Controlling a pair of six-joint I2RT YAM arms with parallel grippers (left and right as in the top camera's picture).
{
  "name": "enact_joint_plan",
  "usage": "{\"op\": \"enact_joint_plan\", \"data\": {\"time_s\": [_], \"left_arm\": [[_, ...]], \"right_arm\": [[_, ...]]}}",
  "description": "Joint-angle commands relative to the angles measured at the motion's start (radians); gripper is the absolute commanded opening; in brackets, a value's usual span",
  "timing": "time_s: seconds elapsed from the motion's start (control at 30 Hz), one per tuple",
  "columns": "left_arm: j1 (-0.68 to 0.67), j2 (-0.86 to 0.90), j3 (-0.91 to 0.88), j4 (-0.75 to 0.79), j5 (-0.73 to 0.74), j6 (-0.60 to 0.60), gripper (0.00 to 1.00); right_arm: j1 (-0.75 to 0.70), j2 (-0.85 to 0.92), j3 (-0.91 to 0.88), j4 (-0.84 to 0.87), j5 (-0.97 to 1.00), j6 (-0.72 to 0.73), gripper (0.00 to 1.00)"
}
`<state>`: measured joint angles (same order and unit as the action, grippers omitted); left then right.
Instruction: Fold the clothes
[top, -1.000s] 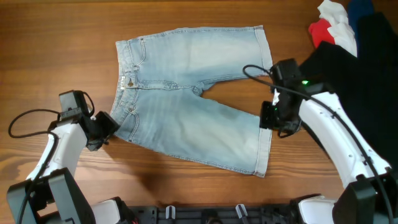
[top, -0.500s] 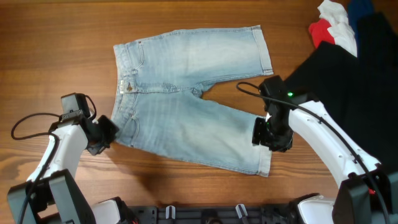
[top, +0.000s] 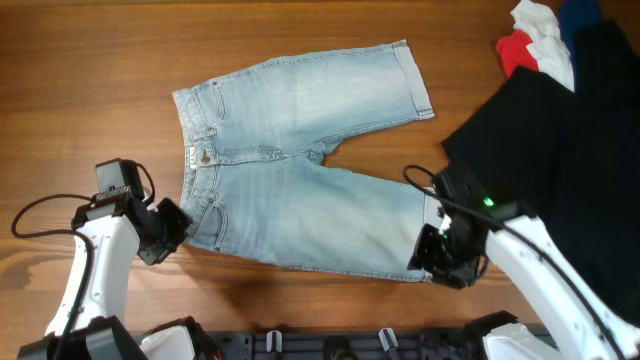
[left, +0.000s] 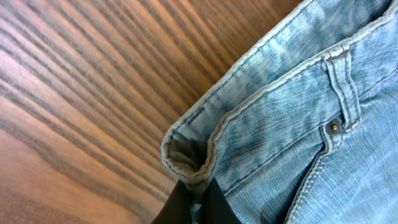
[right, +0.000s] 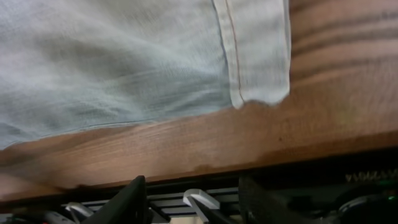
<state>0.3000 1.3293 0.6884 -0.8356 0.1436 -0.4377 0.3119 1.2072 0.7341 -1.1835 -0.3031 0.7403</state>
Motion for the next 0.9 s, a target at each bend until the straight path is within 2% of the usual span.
{"op": "enact_joint_plan", "data": {"time_s": [0.0,0.37,0.47,0.5,0.7,0.77,0.87], "left_arm": [[-0.002,-0.013,-0.011,-0.023,0.009,-0.015,0.04],[-0.002,-0.013,-0.011,-0.036,0.008,-0.015,0.04],[-0.002,-0.013,-0.011,-0.038,0.009,-0.015,0.04],[-0.002,-0.013,-0.011,-0.038,0.008,-0.015,0.04],[-0.002,-0.013,-0.011,-0.041,0.009,-0.015,0.04],[-0.002,-0.013,-0.011,-0.041,0.009,-0.015,0.04],[-0.002,-0.013,-0.011,-0.041,0.009,-0.015,0.04]], "right_arm": [[0.005,-0.097,-0.076,0.029,-0.038,0.156,0.5],[0.005,-0.12,-0.296,0.261,-0.113,0.325,0.5],[0.005,-0.12,-0.317,0.287,-0.1,0.371,0.58],[0.005,-0.119,-0.319,0.298,-0.092,0.403,0.64],[0.005,-0.117,-0.319,0.378,-0.074,0.483,0.67],[0.005,-0.117,-0.319,0.406,-0.053,0.523,0.81],[0.005,-0.117,-0.319,0.412,-0.005,0.591,0.88]]}}
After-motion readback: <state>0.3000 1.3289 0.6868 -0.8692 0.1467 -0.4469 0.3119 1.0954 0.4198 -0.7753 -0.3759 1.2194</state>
